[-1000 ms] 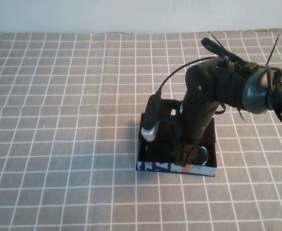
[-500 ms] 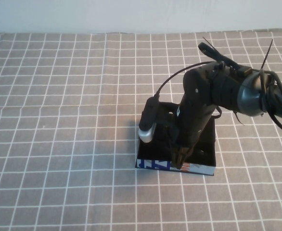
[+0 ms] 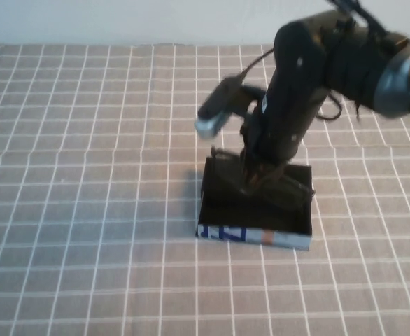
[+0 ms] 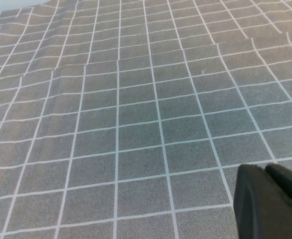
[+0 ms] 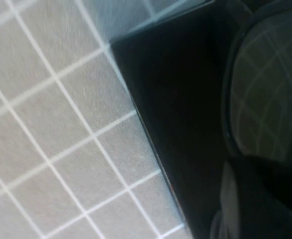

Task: Take glasses out of glasses case

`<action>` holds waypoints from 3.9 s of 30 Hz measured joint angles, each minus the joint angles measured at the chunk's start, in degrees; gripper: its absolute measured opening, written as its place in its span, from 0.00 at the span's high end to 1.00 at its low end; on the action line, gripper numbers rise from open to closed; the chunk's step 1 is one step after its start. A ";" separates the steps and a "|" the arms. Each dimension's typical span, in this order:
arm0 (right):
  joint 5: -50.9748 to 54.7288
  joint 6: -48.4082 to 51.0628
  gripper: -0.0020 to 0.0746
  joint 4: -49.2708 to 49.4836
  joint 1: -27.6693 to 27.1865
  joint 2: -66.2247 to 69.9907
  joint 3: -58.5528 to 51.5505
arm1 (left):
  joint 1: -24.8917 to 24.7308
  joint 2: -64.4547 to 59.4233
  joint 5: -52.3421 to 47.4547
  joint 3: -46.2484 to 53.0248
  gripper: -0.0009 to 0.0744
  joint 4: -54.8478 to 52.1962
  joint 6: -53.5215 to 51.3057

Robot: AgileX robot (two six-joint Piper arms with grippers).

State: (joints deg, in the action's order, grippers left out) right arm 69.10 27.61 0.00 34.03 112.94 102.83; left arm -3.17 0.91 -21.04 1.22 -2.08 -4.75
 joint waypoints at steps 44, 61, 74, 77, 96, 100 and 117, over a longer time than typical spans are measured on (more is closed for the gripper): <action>-30.99 -41.81 0.81 2.24 -14.92 -13.19 -43.94 | 0.00 0.00 0.00 0.00 0.99 0.00 0.00; -36.75 -41.81 0.68 0.85 -14.30 -46.30 -52.06 | 0.00 0.00 0.00 0.00 0.99 0.00 0.00; -53.18 -41.81 0.98 -3.08 -14.17 -82.48 -77.69 | 0.00 0.00 0.00 0.00 0.99 0.00 0.00; -59.11 -41.81 0.99 -4.61 -14.17 -86.93 -82.40 | 0.00 0.00 0.00 0.00 0.99 0.00 0.00; -68.80 -36.50 0.99 -3.87 -23.57 -101.35 -98.78 | 0.00 0.00 0.00 0.00 0.99 0.00 0.00; -68.04 -31.63 0.99 -1.27 -28.63 -106.91 -101.71 | 0.00 0.00 0.00 0.00 0.99 0.00 0.00; -51.36 -28.98 0.99 1.73 -32.34 -113.38 -104.47 | 0.00 0.00 0.00 0.00 0.99 0.00 0.00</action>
State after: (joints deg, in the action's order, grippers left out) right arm 17.74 -1.37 1.73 1.69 -0.44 -1.65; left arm -3.17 0.91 -21.04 1.22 -2.08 -4.75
